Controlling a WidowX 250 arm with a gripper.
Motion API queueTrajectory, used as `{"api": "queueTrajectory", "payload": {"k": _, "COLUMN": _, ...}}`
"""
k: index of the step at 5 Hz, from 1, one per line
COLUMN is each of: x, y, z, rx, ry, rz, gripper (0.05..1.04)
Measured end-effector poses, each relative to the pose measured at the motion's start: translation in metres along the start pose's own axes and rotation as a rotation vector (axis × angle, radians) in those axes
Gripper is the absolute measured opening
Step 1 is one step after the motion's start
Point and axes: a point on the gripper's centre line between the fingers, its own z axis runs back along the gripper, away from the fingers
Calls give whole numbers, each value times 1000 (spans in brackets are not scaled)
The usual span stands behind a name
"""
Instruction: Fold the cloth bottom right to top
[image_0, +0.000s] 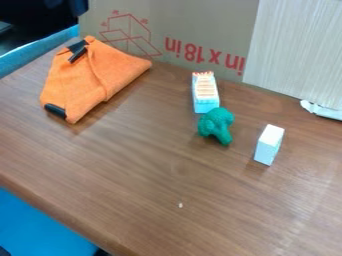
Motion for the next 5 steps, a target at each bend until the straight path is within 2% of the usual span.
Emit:
{"api": "queueTrajectory", "payload": {"k": 1, "x": -14, "y": -26, "z": 32, "rx": -8, "ry": -32, "rz": -10, "gripper": 1001}}
{"api": "queueTrajectory", "payload": {"k": 5, "x": -14, "y": -26, "z": 37, "rx": 0, "ry": -40, "rz": -11, "gripper": 1001}}
